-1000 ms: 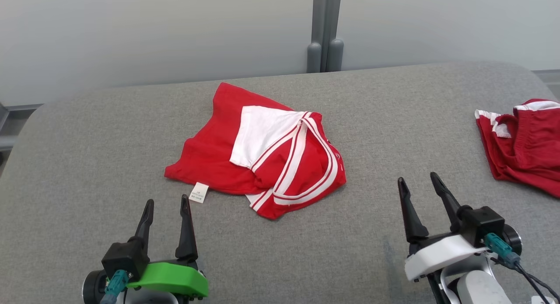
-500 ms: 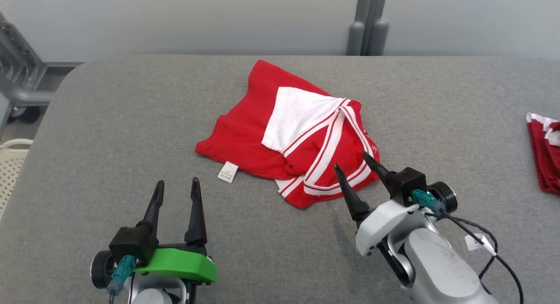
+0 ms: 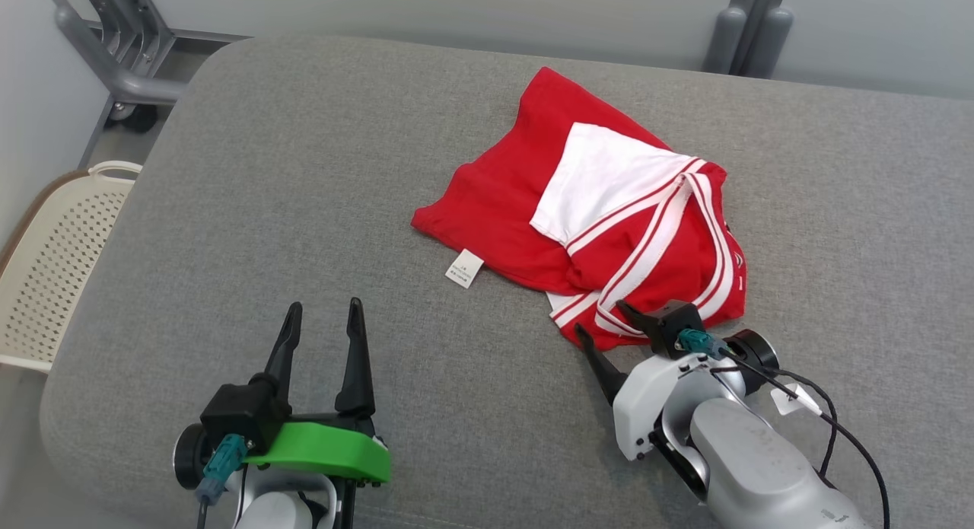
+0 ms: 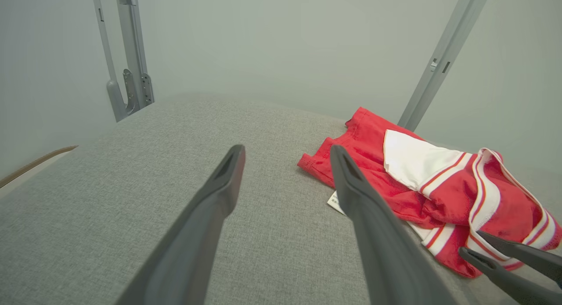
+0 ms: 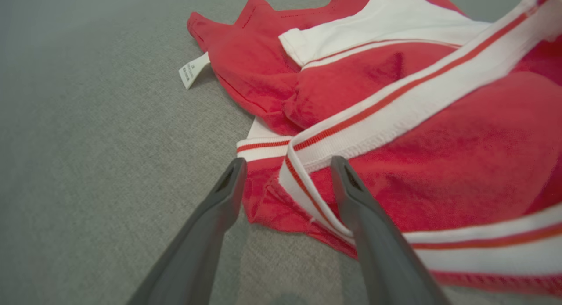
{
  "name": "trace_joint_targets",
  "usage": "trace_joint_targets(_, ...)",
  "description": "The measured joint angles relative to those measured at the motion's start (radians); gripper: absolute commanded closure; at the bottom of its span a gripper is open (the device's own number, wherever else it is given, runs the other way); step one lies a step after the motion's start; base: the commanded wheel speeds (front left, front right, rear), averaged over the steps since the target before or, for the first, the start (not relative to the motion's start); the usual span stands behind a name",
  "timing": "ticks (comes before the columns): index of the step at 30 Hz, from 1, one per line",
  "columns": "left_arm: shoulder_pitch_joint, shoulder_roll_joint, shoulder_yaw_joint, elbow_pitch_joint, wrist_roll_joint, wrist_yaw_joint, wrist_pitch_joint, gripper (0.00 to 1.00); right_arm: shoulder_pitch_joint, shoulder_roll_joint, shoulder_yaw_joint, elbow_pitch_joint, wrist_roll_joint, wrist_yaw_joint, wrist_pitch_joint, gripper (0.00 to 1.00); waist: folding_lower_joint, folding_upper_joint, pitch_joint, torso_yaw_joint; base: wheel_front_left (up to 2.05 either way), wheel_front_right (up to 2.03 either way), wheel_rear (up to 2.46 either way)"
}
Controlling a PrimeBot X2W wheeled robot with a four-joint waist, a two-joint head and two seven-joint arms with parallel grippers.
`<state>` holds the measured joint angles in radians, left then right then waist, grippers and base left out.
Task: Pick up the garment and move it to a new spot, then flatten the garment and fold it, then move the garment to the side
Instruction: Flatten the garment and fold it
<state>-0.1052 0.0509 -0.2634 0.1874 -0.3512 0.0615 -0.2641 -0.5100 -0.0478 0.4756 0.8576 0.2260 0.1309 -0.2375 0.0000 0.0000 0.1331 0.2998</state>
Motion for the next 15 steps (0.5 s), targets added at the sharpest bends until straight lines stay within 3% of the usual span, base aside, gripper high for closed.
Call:
trace_joint_targets(2, -0.002, 0.000, -0.004, -0.005, -0.002, 0.002, 0.000, 0.00, -0.019, 0.000, 0.000, 0.034, -0.011, 0.000, 0.000, 0.51, 0.0000, 0.0000, 0.005, 0.011, 0.00, 0.00, 0.00)
trace_joint_targets(5, -0.005, 0.000, -0.007, -0.012, -0.007, 0.009, 0.000, 0.00, -0.044, 0.000, -0.004, 0.078, -0.035, 0.000, -0.002, 1.00, 0.0000, 0.0000, 0.014, 0.023, 0.00, 0.00, 0.00)
trace_joint_targets(10, -0.006, 0.000, -0.001, -0.020, -0.008, 0.019, 0.000, 0.00, -0.073, 0.002, -0.045, 0.126, -0.050, 0.000, -0.011, 1.00, 0.0000, 0.0000, 0.021, 0.021, 0.00, 0.00, 0.00)
trace_joint_targets(15, 0.002, -0.001, 0.008, -0.024, -0.009, 0.023, 0.000, 0.00, -0.115, 0.000, -0.198, 0.114, -0.107, 0.000, -0.021, 1.00, 0.0000, 0.0000, 0.015, -0.008, 0.00, 0.00, 0.00)
